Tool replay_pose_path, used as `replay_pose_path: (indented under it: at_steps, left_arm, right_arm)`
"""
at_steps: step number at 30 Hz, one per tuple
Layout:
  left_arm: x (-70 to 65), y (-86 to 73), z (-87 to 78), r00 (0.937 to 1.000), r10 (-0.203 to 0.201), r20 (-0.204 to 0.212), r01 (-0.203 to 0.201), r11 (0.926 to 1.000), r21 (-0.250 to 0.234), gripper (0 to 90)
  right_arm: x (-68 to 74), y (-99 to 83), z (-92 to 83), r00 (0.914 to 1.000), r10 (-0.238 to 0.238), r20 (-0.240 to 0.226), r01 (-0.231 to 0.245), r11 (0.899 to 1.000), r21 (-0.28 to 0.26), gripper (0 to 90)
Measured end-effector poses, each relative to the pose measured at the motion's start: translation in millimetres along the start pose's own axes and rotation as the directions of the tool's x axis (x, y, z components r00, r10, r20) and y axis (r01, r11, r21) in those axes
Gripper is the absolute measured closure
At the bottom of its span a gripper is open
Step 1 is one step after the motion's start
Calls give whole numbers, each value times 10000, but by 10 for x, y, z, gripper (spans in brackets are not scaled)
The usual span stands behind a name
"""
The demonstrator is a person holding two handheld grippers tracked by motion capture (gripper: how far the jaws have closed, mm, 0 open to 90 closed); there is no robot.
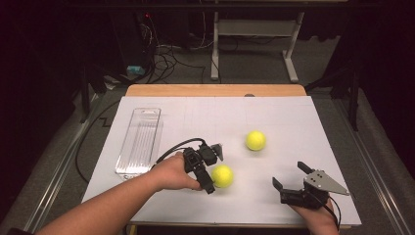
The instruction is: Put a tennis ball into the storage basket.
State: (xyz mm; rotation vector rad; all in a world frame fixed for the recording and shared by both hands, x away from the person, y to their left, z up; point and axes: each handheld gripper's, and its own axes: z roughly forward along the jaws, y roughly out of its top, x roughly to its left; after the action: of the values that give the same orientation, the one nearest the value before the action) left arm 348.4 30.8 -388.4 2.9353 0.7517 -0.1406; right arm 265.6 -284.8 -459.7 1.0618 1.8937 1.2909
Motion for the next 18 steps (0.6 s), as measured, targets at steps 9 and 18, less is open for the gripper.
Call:
replay_pose_path:
  at_steps: [9,18]
  left_arm:
    - [-47,213,55,9996,227,173,-226,9997,-46,6]
    - [-45,457,210,9990,268,366,-273,9996,120,6]
  right_arm:
    - [-13,-4,-4,10000,42,41,-42,10000,0,0]
    - [-10,-2,-4,10000,43,3,-43,10000,-16,0]
